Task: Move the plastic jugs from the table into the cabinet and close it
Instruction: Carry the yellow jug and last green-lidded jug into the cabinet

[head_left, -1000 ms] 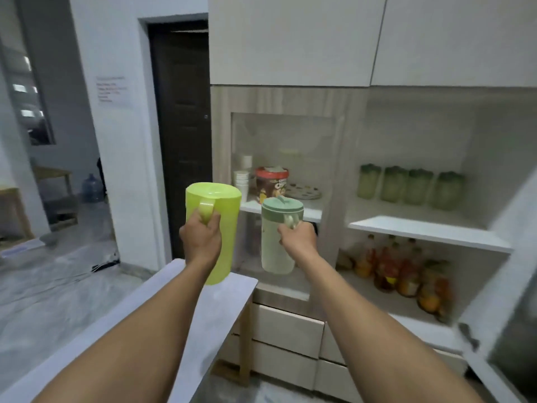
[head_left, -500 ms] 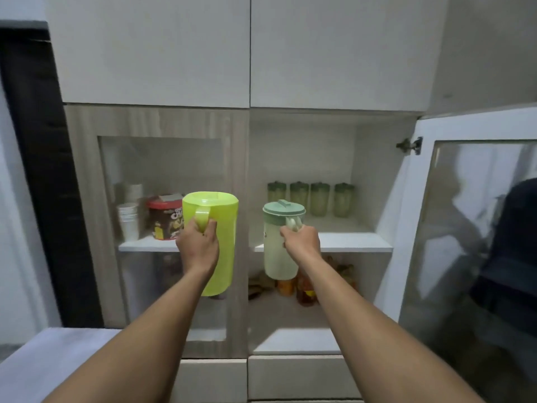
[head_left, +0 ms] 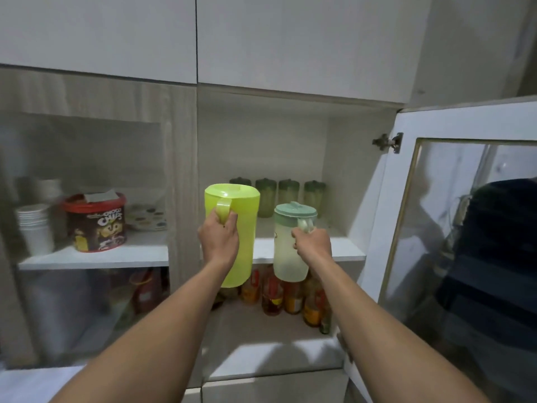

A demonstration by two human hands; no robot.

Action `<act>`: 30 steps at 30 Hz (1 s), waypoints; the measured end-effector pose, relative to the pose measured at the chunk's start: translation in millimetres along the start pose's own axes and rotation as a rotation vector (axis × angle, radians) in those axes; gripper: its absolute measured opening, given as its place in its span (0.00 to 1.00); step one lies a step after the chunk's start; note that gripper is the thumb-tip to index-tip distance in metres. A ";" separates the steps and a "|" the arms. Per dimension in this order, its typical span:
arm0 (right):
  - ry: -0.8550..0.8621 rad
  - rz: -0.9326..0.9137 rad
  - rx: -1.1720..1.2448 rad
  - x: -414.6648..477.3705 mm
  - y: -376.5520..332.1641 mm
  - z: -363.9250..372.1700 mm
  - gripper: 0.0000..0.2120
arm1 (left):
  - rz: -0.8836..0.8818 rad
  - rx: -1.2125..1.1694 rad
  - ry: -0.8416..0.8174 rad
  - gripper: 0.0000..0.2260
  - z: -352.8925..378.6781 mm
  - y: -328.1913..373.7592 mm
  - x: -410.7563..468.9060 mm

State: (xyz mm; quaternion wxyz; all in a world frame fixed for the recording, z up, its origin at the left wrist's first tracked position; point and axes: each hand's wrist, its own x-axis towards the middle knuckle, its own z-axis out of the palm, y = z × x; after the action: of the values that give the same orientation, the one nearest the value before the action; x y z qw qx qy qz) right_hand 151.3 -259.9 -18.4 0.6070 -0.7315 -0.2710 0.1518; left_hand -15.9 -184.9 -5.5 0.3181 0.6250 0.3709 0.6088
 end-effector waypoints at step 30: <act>-0.026 0.022 -0.027 313.8 19.0 133.8 0.06 | -0.038 0.076 0.021 0.10 221.8 -163.7 226.7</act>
State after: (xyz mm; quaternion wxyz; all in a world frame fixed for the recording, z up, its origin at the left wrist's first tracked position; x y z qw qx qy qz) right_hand 334.8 27.9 -32.4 0.5917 -0.7405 -0.2728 0.1643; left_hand 189.1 105.5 -37.9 0.3019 0.6231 0.4088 0.5946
